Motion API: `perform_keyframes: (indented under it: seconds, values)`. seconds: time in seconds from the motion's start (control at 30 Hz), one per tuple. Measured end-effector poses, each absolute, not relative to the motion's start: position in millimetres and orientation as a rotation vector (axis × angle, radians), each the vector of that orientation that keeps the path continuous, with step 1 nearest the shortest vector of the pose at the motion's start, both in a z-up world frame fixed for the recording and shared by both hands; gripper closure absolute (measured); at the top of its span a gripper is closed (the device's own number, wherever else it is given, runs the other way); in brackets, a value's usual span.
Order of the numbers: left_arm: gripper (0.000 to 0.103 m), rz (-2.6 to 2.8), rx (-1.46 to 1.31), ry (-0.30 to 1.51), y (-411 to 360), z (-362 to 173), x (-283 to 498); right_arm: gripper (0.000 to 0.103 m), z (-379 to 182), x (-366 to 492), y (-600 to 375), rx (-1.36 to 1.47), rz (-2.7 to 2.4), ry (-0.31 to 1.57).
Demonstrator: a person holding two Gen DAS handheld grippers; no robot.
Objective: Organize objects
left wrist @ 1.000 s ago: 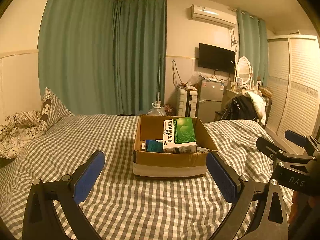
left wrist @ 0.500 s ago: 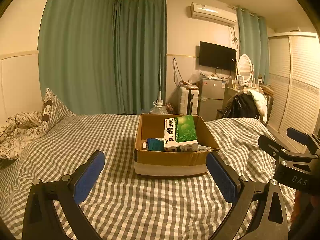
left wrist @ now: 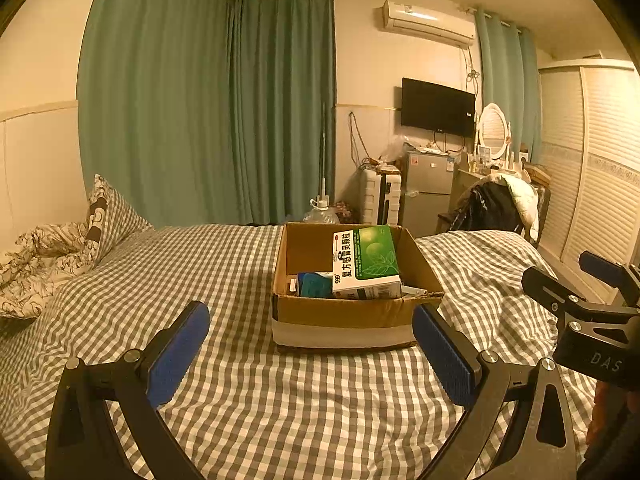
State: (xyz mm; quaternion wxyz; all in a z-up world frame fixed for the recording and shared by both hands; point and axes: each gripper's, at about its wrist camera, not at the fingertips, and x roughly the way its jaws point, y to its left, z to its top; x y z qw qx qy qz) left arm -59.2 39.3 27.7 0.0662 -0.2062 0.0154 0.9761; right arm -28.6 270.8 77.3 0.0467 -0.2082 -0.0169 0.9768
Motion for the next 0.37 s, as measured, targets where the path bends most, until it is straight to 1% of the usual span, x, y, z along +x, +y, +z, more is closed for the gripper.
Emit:
perform_keyframes:
  seconds: [0.37]
  values:
    - [0.0,2.932,-0.65,0.013,36.9,27.8,-63.0,0.0,73.8,-32.2,274.0,-0.657,2.969,-0.057]
